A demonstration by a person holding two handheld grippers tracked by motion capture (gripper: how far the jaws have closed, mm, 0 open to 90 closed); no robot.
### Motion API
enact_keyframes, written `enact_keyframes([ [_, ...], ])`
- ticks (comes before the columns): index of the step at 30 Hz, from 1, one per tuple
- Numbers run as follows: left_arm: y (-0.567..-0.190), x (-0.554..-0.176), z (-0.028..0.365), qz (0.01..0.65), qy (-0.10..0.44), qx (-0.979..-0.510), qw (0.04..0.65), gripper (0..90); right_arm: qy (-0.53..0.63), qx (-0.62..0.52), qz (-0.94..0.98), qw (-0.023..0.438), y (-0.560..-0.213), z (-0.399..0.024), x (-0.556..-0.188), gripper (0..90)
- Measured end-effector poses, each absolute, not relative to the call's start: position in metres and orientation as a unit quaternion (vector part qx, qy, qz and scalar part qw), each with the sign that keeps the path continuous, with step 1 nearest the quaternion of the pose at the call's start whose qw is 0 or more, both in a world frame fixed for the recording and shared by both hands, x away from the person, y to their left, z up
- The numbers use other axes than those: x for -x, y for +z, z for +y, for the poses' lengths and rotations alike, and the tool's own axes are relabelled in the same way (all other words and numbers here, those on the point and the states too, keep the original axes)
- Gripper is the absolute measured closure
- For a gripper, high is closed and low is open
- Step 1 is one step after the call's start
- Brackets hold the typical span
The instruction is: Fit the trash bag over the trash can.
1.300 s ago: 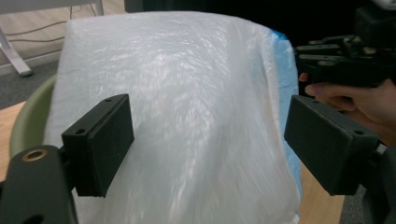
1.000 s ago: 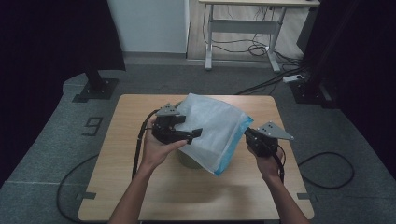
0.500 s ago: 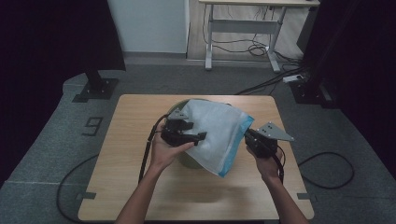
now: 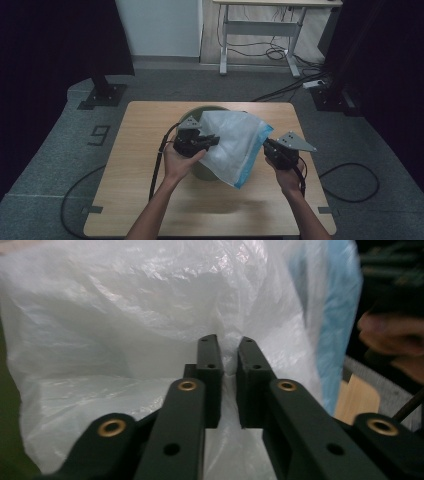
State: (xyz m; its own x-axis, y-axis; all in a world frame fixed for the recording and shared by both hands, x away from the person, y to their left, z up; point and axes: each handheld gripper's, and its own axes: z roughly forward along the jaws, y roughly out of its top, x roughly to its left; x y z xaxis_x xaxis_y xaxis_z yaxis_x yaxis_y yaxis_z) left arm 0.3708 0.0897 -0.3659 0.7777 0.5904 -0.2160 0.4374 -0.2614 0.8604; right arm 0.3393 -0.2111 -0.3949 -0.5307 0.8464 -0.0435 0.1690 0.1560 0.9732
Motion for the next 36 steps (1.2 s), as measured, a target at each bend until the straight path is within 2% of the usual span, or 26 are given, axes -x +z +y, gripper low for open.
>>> enact_keyframes([
  [5,-0.357,-0.368,0.106,0.324,0.069,-0.745,0.579,88.2,0.533,-0.378,0.691,0.309,-0.401,-0.218,-0.340,89.1],
  [10,-0.353,-0.368,0.118,0.329,0.070,-0.723,0.604,89.3,0.534,-0.384,0.690,0.300,-0.407,-0.221,-0.341,89.0],
  [26,-0.351,-0.379,0.168,0.378,0.079,-0.663,0.641,89.7,0.530,-0.381,0.695,0.301,-0.414,-0.226,-0.339,89.1],
  [36,-0.359,-0.377,0.191,0.389,0.077,-0.652,0.646,89.7,0.519,-0.393,0.691,0.312,-0.413,-0.234,-0.342,89.1],
])
